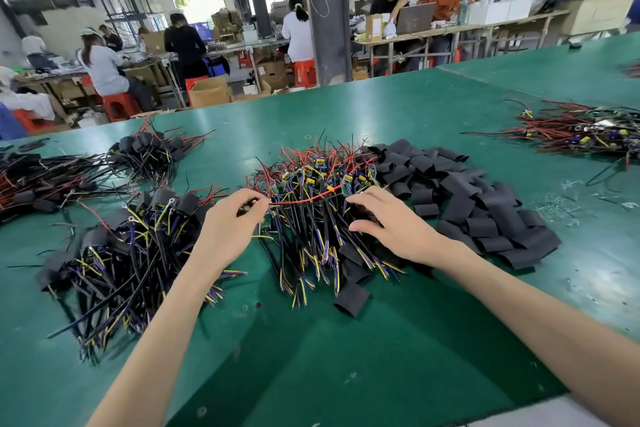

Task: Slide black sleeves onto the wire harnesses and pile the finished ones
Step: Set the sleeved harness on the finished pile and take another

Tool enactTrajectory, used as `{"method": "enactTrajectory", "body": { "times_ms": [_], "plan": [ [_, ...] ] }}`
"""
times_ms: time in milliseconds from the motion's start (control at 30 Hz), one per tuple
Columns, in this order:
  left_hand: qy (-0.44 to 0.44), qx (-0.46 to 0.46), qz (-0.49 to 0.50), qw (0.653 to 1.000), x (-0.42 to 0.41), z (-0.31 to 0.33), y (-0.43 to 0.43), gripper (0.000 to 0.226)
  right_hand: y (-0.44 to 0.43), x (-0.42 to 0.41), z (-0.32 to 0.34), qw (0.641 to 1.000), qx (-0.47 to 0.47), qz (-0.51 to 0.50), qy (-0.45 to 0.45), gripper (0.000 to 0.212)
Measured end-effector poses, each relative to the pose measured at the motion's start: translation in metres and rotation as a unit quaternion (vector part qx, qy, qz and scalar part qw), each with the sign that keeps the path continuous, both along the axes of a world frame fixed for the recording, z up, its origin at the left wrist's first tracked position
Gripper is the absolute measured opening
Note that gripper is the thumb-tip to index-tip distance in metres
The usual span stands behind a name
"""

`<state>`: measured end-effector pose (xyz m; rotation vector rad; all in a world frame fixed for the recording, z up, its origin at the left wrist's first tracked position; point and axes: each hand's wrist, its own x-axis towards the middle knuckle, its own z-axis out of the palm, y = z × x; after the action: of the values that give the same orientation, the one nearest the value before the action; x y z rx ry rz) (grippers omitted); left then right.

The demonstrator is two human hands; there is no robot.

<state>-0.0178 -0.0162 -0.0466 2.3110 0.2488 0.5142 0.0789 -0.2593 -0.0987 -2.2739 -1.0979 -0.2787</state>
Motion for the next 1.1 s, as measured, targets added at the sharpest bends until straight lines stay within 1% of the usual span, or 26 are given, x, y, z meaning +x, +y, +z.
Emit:
{"method": "enactTrajectory", "body": {
  "times_ms": [100, 167, 300, 367, 667, 833, 900, 933, 1033, 1067, 1100],
  "plan": [
    [-0.001, -0.004, 0.002, 1.000, -0.002, -0.002, -0.002, 0.014, 0.001, 0.001, -0.001, 1.000, -0.004, 0.000, -0.008, 0.044],
    [0.001, 0.009, 0.004, 1.000, -0.003, -0.004, -0.004, 0.014, 0.000, 0.001, -0.001, 1.000, 0.007, -0.003, -0.014, 0.044],
    [-0.018, 0.006, 0.008, 1.000, -0.004, -0.003, -0.004, 0.014, -0.001, 0.001, 0.000, 0.997, 0.077, -0.025, -0.011, 0.045],
    [-0.022, 0.006, 0.011, 1.000, -0.005, -0.002, -0.004, 0.014, -0.001, 0.001, 0.000, 0.995, 0.097, -0.028, -0.017, 0.046],
    [-0.001, -0.020, -0.002, 1.000, -0.006, -0.003, -0.006, 0.016, 0.000, 0.004, -0.001, 0.992, 0.128, -0.012, -0.009, 0.046],
    [-0.012, -0.052, -0.017, 0.998, -0.005, -0.004, -0.004, 0.015, 0.001, 0.001, 0.001, 0.992, 0.125, -0.024, -0.013, 0.044],
    [-0.022, -0.050, -0.018, 0.998, -0.006, -0.004, -0.004, 0.012, 0.001, -0.001, 0.004, 0.984, 0.170, -0.037, 0.027, 0.043],
    [-0.029, -0.035, -0.015, 0.999, -0.006, -0.004, -0.004, 0.011, 0.000, -0.002, 0.007, 0.973, 0.214, -0.044, 0.074, 0.042],
    [-0.050, 0.016, -0.003, 0.999, -0.006, -0.005, -0.007, 0.008, -0.003, -0.005, 0.026, 0.907, 0.342, -0.037, 0.242, 0.041],
    [-0.055, 0.023, -0.002, 0.998, -0.007, -0.005, -0.009, 0.007, -0.007, -0.005, 0.033, 0.887, 0.368, -0.021, 0.280, 0.044],
    [-0.059, 0.031, -0.004, 0.998, -0.008, -0.006, -0.011, 0.007, -0.011, -0.007, 0.040, 0.873, 0.381, 0.000, 0.304, 0.048]
  ]
}}
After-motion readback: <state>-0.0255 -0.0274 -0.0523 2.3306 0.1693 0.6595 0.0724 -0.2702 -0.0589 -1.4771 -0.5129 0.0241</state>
